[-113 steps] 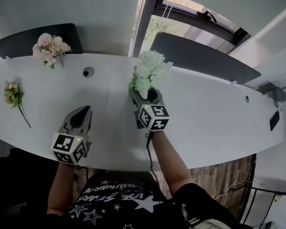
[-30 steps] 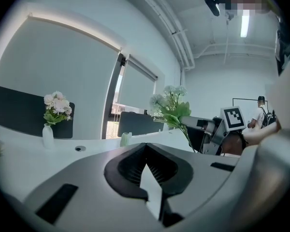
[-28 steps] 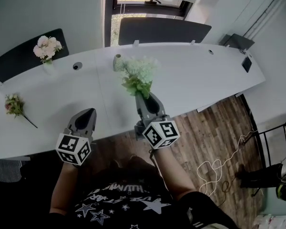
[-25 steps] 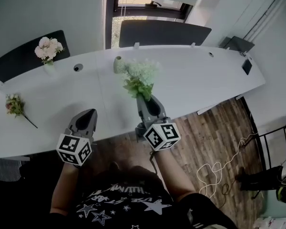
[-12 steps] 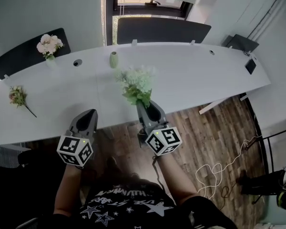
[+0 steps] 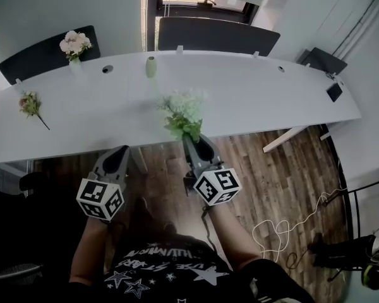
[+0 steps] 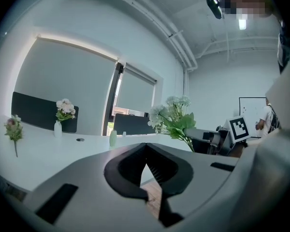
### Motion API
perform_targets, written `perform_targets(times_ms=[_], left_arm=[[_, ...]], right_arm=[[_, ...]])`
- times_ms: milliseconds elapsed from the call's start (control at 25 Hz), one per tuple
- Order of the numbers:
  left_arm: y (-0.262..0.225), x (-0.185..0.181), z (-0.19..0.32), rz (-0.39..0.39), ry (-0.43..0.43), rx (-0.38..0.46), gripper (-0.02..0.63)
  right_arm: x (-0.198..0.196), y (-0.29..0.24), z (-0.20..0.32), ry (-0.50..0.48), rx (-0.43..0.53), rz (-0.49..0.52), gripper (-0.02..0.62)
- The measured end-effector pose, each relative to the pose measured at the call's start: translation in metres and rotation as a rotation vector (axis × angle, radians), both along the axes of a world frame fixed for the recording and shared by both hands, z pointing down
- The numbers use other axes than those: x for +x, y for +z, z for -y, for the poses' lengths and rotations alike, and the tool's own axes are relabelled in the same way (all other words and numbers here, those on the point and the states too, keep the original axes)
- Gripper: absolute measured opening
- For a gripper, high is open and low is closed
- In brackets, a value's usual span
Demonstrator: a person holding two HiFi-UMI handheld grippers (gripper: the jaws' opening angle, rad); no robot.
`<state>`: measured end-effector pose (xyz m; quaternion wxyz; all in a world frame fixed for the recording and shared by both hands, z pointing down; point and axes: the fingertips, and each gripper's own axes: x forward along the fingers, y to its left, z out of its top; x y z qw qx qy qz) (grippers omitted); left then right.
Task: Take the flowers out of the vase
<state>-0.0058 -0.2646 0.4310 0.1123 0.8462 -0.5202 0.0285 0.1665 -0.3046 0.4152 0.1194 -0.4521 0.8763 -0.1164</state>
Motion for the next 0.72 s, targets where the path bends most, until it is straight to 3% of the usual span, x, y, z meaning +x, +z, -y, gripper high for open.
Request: perform_targets(times_ms=[360,720], left_arm=[[-0.006,0.016,-0.04,0.022,-0.031,-0.002,0.009],[-0.004,0.001,-0.047,0.02,-0.019,0.004,0.009]], right_arm=[[0.012,0.003,-0.027,-0.043,-0.017,0.03,0.071],[-0.014,0.006,-0.042,-0.069,-0.015,0.023,0.069]])
